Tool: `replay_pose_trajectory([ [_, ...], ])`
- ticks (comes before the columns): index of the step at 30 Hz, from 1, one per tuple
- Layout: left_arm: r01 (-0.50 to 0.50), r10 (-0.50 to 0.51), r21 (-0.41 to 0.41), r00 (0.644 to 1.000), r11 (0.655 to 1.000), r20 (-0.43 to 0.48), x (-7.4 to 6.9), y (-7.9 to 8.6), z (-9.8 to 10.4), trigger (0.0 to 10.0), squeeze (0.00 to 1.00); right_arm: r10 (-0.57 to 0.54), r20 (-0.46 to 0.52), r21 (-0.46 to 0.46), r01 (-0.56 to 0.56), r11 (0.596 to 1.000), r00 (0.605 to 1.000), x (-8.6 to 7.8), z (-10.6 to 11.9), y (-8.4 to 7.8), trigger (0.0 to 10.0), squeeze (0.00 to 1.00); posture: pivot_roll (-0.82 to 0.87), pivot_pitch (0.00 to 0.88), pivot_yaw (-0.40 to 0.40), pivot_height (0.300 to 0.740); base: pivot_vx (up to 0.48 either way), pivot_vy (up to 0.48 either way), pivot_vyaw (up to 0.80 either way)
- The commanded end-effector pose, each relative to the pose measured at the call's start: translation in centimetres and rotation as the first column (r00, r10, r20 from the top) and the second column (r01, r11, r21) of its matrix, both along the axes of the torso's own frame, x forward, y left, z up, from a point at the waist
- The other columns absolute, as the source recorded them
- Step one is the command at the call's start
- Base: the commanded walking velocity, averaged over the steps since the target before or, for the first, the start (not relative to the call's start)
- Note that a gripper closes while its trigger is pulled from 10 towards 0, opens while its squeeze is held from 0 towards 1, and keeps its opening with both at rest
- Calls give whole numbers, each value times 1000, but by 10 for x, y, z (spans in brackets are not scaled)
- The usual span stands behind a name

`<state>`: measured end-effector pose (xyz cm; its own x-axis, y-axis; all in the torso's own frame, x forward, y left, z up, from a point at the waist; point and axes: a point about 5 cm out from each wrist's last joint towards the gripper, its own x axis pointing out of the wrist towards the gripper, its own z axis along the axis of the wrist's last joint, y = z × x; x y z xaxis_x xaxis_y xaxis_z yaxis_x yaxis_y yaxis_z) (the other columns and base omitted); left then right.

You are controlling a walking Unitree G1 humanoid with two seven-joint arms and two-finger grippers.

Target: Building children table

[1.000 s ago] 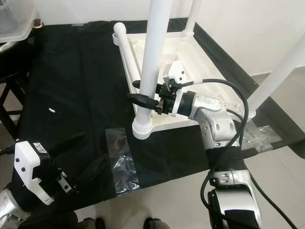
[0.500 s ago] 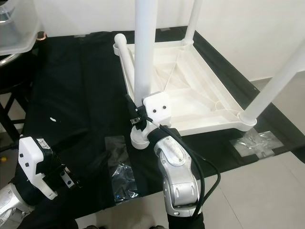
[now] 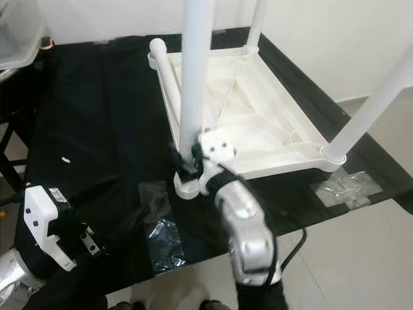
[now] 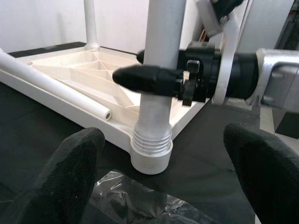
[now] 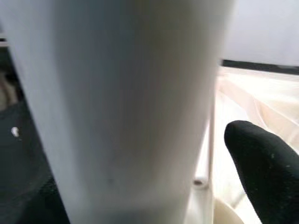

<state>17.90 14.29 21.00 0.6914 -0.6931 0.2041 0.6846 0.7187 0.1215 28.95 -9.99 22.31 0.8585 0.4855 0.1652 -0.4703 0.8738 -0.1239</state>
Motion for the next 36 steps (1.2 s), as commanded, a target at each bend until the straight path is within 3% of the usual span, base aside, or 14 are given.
replay_pose_trajectory([
  [1, 15, -15, 9, 1000, 1000, 0, -1, -1, -1, 10000, 0, 52, 4, 16, -52, 999, 999, -1, 3, 0, 10000, 1000, 68, 232, -59, 740, 0, 0, 0],
  [3, 15, -15, 9, 1000, 1000, 0, -1, -2, -1, 10000, 0, 189, -5, -60, -189, 980, 982, 6, 5, -7, 10000, 0, 72, 231, -60, 740, 0, 0, 0],
  [7, 15, -15, 9, 1000, 1000, 2, -2, -3, -1, 10000, 0, 267, -57, -192, -273, 943, 962, 20, 0, -25, 10000, 0, 84, 231, -63, 740, 0, 0, 0],
  [10, 12, -12, 8, 1000, 1000, 3, -2, -2, -1, 10000, 0, 317, -71, -180, -324, 929, 946, 26, 3, -32, 10000, 0, 86, 233, -65, 740, 0, 0, 0],
  [16, 9, -9, 10, 1000, 1000, 0, -3, -1, -1, 10000, 0, 490, -110, -221, -502, 836, 865, 32, 12, -39, 10000, 0, 92, 234, -65, 740, 0, 0, 0],
  [20, 12, -12, 13, 1000, 1000, -2, -4, -1, -2, 10000, 0, 530, -106, -187, -540, 821, 842, 40, 21, -43, 10000, 0, 98, 233, -63, 740, 0, 0, 0],
  [21, 13, -13, 14, 1000, 1000, -2, -4, -1, -2, 10000, 0, 553, -106, -193, -563, 804, 826, 42, 23, -44, 4627, 0, 103, 231, -64, 740, 0, 0, 0],
  [22, 13, -13, 14, 1000, 1000, -2, -4, -1, -2, 10000, 0, 553, -106, -193, -563, 804, 826, 42, 23, -44, 4627, 0, 103, 231, -64, 740, 0, 0, 0],
  [23, 13, -13, 14, 1000, 1000, -2, -4, -1, -2, 10000, 0, 578, -107, -194, -587, 786, 809, 43, 25, -44, 0, 0, 107, 229, -65, 740, 0, 0, 0],
  [29, 11, -11, 17, 1000, 1000, 0, -4, -1, -2, 10000, 0, 632, -121, -199, -642, 740, 766, 42, 26, -44, 0, 0, 108, 226, -66, 740, 0, 0, 0],
  [36, 16, -16, 17, 1000, 1000, -1, -4, -2, -2, 10000, 0, 645, -148, -159, -662, 732, 749, 35, 14, -48, 0, 0, 107, 223, -69, 740, 0, 0, 0],
])
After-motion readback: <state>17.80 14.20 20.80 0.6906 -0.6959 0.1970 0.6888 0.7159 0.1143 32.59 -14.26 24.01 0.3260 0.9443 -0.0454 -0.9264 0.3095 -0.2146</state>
